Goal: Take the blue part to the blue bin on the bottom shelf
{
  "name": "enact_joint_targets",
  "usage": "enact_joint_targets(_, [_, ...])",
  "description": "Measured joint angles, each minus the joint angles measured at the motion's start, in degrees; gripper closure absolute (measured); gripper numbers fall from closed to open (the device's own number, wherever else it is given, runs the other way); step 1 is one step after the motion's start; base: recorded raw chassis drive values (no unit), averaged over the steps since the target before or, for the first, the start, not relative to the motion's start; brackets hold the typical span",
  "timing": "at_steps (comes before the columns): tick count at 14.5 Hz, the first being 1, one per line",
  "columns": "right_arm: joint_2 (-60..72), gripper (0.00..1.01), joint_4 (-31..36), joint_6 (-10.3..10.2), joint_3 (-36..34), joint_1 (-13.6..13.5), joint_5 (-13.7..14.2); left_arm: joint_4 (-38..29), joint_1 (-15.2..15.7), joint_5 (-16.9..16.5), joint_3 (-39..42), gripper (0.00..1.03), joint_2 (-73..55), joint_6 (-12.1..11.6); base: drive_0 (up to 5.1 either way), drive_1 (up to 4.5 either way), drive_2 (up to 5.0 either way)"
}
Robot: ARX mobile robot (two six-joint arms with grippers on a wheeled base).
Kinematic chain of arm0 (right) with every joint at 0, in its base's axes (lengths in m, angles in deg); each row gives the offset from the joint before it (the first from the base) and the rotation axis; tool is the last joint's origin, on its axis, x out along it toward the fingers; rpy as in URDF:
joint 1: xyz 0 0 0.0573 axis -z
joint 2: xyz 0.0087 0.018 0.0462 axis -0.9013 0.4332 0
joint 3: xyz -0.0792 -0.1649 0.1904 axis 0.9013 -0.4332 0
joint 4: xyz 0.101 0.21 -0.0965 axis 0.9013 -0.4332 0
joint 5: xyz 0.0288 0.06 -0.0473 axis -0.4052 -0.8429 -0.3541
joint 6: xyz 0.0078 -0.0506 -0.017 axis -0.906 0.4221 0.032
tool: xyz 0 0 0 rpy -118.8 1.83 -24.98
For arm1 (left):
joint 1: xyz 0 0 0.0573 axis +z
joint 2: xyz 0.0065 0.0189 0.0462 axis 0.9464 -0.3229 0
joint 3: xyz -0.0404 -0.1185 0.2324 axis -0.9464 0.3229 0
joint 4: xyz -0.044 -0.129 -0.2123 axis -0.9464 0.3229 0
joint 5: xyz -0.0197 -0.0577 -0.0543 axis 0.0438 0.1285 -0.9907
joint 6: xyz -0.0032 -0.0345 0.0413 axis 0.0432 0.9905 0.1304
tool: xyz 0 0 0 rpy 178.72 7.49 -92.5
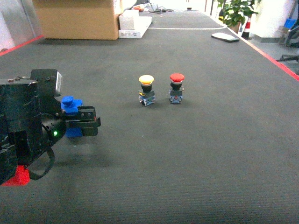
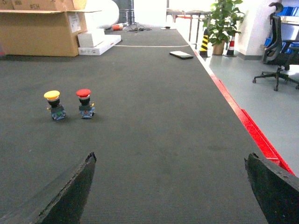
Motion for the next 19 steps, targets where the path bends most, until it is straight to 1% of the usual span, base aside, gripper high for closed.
enact_joint_targets(2, [0.00, 0.03, 0.02, 0.00, 0.00, 0.00, 0.00, 0.77, 0.87, -0.17, -1.99, 0.44, -1.66, -0.04, 0.0, 0.00, 0.0])
enact_joint_targets(3, [0.00, 0.03, 0.02, 0.00, 0.00, 0.00, 0.00, 0.55, 1.11, -0.44, -2.05, 0.53, -1.97, -0.17, 0.0, 0.00, 0.0])
enact_joint_targets(4, [0.00, 0.03, 0.02, 0.00, 0.00, 0.00, -0.02, 0.55, 1.31, -0.63, -2.21, 0.58, -2.01, -0.22, 0.0, 0.00, 0.0])
enact_joint_targets(6, [0.00, 0.03, 0.00, 0.00, 0.00, 0.00, 0.00, 0.02, 1.49, -0.55, -2.21, 0.59, -2.01, -0.35, 0.0, 0.00, 0.0])
enact_joint_targets(8, [0.00, 0.03, 0.00, 0.00, 0.00, 0.00, -0.02, -2.91, 1.01, -0.31, 0.74, 0.59, -0.94, -0.83, 0.0, 0.00, 0.0])
enact_joint_targets(9, [0.00, 0.03, 0.00, 0.00, 0.00, 0.00, 0.00, -4.92, 0.48, 0.22, 3.15, 0.59, 0.04, -1.31, 0.0, 0.00, 0.0])
enact_joint_targets(10, [0.00, 0.03, 0.02, 0.00, 0.00, 0.00, -0.02, -8.13, -1.07, 1.27, 8.92, 0.59, 3.87, -2.75, 0.0, 0.00, 0.0])
enact_joint_targets(11, [0.00, 0.03, 0.02, 0.00, 0.00, 0.00, -0.02, -8.04, -2.47, 1.90, 13.29, 0.59, 8.81, -3.28, 0.0, 0.00, 0.0])
enact_joint_targets(12, [0.00, 0.03, 0.00, 0.00, 0.00, 0.00, 0.00, -4.96, -4.07, 2.40, 19.08, 0.59, 18.32, -4.31, 0.0, 0.00, 0.0])
enact_joint_targets(13, [0.00, 0.03, 0.02, 0.00, 0.00, 0.00, 0.00, 0.00, -4.70, 2.82, 24.20, 0.59, 29.55, -4.48, 0.0, 0.00, 0.0])
enact_joint_targets(14, [0.00, 0.03, 0.04, 0.00, 0.00, 0.00, 0.00, 3.85, -4.68, 3.98, 27.04, 0.59, 36.85, -4.39, 0.0, 0.00, 0.0])
enact_joint_targets(15, [0.00, 0.03, 0.02, 0.00, 0.00, 0.00, 0.00, 8.96, -4.74, 6.14, 30.18, 0.59, 45.62, -4.09, 0.0, 0.00, 0.0])
enact_joint_targets(16, [0.00, 0.03, 0.02, 0.00, 0.00, 0.00, 0.00, 15.04, -5.51, 9.38, 33.62, 0.59, 55.63, -4.13, 0.0, 0.00, 0.0])
enact_joint_targets(18, [0.00, 0.03, 0.02, 0.00, 0.00, 0.00, 0.00, 28.24, -8.15, 13.33, 37.29, 0.59, 73.18, -3.54, 0.0, 0.00, 0.0])
enact_joint_targets(19, [0.00, 0.03, 0.02, 0.00, 0.00, 0.00, 0.00, 33.48, -9.25, 14.51, 37.79, 0.59, 80.17, -3.54, 0.0, 0.00, 0.0])
